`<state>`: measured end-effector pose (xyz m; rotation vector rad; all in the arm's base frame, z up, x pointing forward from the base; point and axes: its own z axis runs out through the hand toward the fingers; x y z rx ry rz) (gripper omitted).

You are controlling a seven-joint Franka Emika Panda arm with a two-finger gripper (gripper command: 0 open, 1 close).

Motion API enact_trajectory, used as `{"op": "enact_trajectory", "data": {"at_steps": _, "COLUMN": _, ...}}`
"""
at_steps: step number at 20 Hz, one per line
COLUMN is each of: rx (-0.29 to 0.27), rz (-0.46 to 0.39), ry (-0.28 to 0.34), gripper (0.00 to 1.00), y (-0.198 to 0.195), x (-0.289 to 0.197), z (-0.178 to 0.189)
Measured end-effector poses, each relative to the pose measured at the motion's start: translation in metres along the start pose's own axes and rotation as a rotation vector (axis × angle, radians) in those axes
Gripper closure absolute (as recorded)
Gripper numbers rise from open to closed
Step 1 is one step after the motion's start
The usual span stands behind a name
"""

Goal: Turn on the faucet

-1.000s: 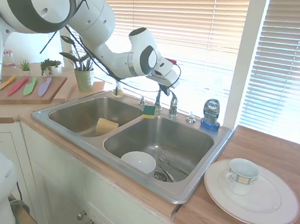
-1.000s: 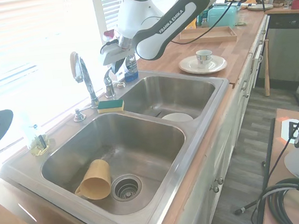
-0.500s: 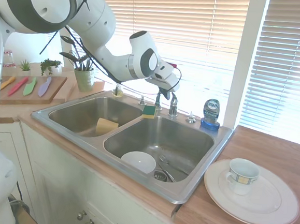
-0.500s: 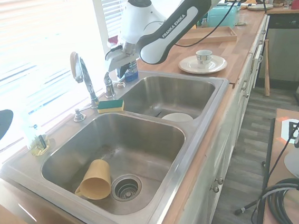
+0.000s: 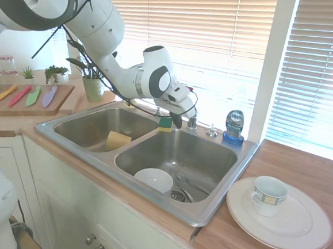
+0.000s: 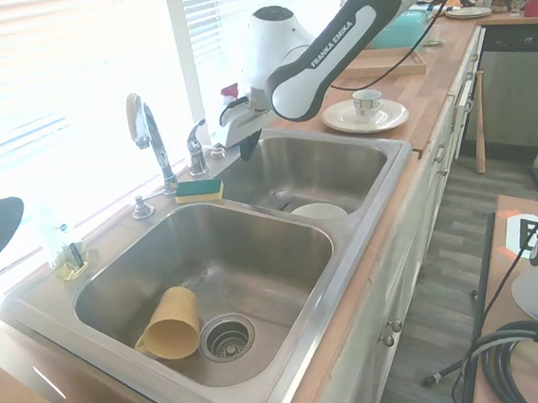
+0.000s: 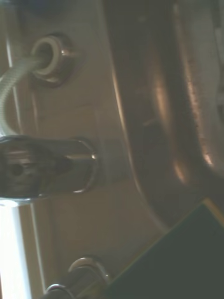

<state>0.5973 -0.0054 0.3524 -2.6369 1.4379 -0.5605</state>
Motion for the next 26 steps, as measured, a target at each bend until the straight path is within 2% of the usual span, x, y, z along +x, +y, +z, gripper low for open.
{"op": "enact_trajectory", "data": {"at_steps": 4, "rx": -0.108, "rz": -0.065, "ry": -0.131, "gripper": 1.0, "y": 0.021, "x": -0.017, "z": -0.014}}
{"op": "enact_trajectory", "data": {"at_steps": 8, "rx": -0.174, "rz": -0.116, "ry": -0.202, "gripper": 1.0, "y": 0.041, "x": -0.028, "z": -0.035}}
{"op": "enact_trajectory", "data": {"at_steps": 13, "rx": -0.217, "rz": -0.146, "ry": -0.242, "gripper": 1.0, "y": 0.074, "x": -0.05, "z": -0.052}}
{"op": "enact_trajectory", "data": {"at_steps": 17, "rx": -0.223, "rz": -0.176, "ry": -0.279, "gripper": 1.0, "y": 0.097, "x": -0.068, "z": -0.056}}
{"op": "enact_trajectory", "data": {"at_steps": 18, "rx": -0.223, "rz": -0.177, "ry": -0.285, "gripper": 0.0, "y": 0.102, "x": -0.071, "z": -0.057}}
{"op": "enact_trajectory", "data": {"at_steps": 26, "rx": -0.218, "rz": -0.193, "ry": -0.287, "gripper": 0.0, "y": 0.121, "x": -0.084, "z": -0.07}}
